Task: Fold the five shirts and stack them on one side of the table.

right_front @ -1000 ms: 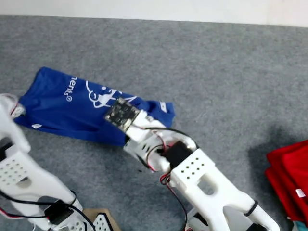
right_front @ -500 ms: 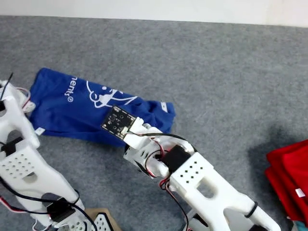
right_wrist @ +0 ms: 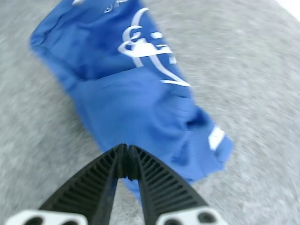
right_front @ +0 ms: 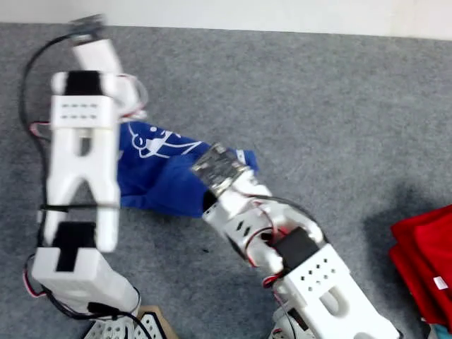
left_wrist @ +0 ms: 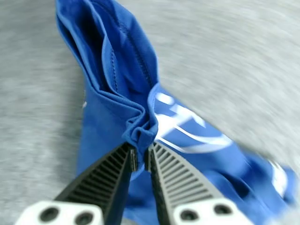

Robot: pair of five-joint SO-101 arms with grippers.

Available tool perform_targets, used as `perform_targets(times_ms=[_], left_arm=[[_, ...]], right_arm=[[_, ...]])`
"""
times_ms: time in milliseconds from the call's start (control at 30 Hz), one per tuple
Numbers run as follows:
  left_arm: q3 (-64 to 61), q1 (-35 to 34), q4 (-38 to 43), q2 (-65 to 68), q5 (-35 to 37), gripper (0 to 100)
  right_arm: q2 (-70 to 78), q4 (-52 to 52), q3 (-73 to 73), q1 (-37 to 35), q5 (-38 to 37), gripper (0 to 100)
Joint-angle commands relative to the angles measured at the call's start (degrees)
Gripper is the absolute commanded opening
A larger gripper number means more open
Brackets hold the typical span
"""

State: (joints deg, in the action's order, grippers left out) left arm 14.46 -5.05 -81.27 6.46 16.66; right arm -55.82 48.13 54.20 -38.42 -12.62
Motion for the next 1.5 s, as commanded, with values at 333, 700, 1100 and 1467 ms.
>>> perform_targets(times_ms=[333, 700, 1100, 1467], left_arm=[[1.98, 23.96, -12.84, -4.62, 0.35, 1], [0.84, 33.8, -15.12, -5.05, 0.26, 1], [-4.44, 40.04, -12.4, -4.44, 0.18, 1], [-15.25, 42.51, -3.69, -4.44, 0.35, 11]], right_arm=[[-1.98, -0.13, -0.57, 8.4, 7.38, 2.3], [-1.98, -0.13, -0.75, 10.77, 9.05, 1.9], [-2.07, 0.22, -0.4, 18.51, 15.74, 1.9], [-2.07, 0.31, -0.75, 21.23, 15.82, 1.9]])
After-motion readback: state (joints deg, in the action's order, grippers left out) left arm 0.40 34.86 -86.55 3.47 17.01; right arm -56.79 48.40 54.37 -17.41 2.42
